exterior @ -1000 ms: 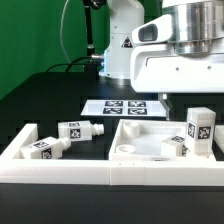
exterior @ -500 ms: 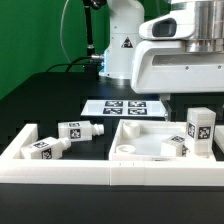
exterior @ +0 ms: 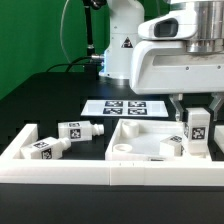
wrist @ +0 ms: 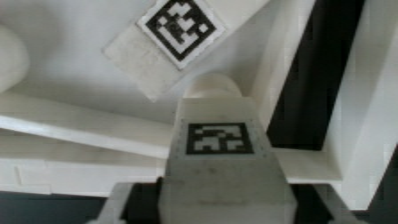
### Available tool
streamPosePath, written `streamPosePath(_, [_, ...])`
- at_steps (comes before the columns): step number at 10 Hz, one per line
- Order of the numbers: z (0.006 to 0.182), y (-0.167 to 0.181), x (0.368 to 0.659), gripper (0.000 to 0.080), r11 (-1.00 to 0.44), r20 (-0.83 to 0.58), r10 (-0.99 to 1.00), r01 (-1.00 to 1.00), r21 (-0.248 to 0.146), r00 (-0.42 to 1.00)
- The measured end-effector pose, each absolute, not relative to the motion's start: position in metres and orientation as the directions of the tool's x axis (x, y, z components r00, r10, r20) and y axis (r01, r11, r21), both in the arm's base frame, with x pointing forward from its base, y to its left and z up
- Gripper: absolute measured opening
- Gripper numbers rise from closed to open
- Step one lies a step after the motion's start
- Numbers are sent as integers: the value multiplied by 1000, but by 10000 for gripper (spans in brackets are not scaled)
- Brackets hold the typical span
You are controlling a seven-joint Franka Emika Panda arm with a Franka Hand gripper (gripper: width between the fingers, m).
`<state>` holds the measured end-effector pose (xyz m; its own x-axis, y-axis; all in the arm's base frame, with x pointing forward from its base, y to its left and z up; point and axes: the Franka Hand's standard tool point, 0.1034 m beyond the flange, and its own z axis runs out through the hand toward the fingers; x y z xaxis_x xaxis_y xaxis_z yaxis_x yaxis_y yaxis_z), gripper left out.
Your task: Assemble one leg
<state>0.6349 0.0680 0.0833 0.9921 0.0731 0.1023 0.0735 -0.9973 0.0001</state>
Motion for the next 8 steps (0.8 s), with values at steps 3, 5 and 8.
streamPosePath(3, [82, 71, 638, 288, -979, 149, -205, -200, -49, 967])
streamPosePath(5, [82, 74, 637, 288, -878, 149, -477, -464, -115, 866])
streamPosePath(8, [81, 76, 636, 288, -615, 71, -786, -765, -192, 614])
